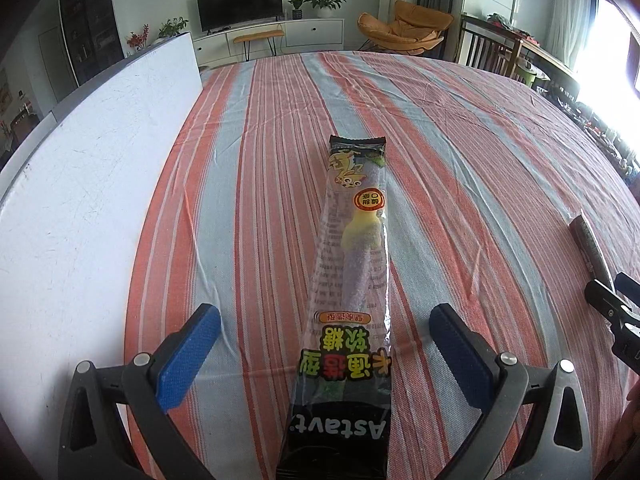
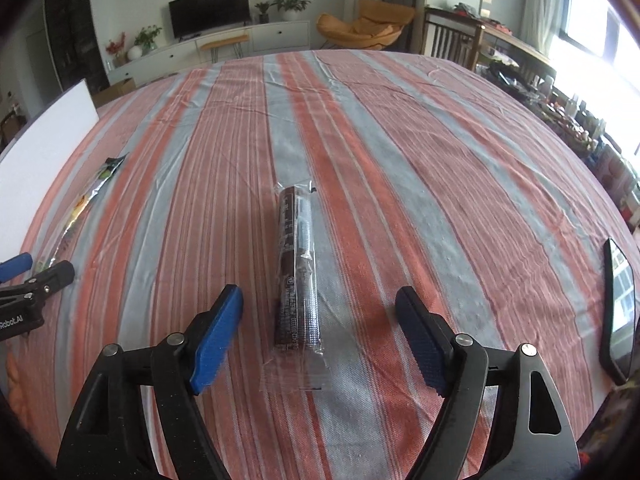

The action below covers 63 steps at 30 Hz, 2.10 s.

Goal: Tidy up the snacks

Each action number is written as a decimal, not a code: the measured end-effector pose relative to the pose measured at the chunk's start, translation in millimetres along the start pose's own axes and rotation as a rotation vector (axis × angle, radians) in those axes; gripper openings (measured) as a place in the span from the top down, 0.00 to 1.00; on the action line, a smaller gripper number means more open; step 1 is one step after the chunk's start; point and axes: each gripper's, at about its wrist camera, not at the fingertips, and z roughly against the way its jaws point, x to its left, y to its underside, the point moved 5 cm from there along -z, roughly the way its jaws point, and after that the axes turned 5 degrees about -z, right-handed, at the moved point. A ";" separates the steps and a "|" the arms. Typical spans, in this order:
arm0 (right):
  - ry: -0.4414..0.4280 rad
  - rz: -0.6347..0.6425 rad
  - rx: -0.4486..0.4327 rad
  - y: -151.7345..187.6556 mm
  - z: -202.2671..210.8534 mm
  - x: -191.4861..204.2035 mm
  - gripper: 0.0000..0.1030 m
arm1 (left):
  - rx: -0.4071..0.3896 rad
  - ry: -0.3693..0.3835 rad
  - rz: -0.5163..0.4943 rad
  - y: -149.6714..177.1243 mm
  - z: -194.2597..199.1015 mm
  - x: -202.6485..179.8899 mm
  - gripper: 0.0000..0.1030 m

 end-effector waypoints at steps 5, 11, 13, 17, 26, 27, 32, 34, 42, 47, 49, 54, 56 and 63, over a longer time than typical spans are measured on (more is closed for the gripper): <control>-0.002 0.002 0.001 0.2 -0.3 -0.1 0.19 | 0.000 0.000 0.000 -0.3 -0.2 0.0 0.00; -0.002 0.002 0.001 0.2 -0.4 -0.2 0.19 | 0.000 0.000 -0.001 -0.1 -0.2 0.2 0.00; -0.002 0.002 0.001 0.0 -0.7 0.0 0.19 | 0.000 0.000 -0.001 0.1 -0.1 0.2 0.00; -0.003 0.002 0.001 0.4 -0.4 -0.6 0.18 | 0.000 0.000 -0.001 -0.1 -0.3 0.0 0.00; -0.003 0.002 0.000 0.5 -0.3 -1.2 0.18 | 0.000 0.000 -0.001 -0.1 -0.2 -0.1 0.00; -0.003 0.002 0.000 0.5 -0.2 -1.3 0.18 | 0.000 0.000 -0.001 -0.3 -0.3 -0.2 0.00; -0.003 0.002 0.000 0.5 -0.2 -1.5 0.18 | 0.000 0.000 -0.001 -0.2 -0.4 -0.1 0.00; -0.004 0.003 0.000 0.6 -0.2 -1.6 0.18 | 0.000 0.000 -0.001 -0.2 -0.4 -0.1 0.00; -0.004 0.003 0.000 0.8 -0.1 -2.0 0.18 | -0.001 0.000 -0.001 0.1 -0.4 0.1 0.00; -0.004 0.003 0.000 1.0 0.0 -2.2 0.18 | -0.002 0.000 -0.001 0.0 -0.5 -0.1 0.00; -0.004 0.003 -0.001 1.0 0.0 -2.3 0.18 | -0.002 0.000 -0.002 0.1 -0.5 0.0 0.00; -0.005 0.003 -0.001 1.2 0.1 -2.5 0.18 | -0.003 0.000 -0.002 -0.1 -0.6 -0.1 0.00; -0.005 0.003 -0.001 1.2 0.1 -2.6 0.18 | -0.003 0.000 -0.002 -0.1 -0.7 -0.2 0.00; -0.005 0.003 -0.001 1.4 0.2 -3.0 0.18 | -0.004 0.000 -0.002 -0.1 -0.7 -0.1 0.00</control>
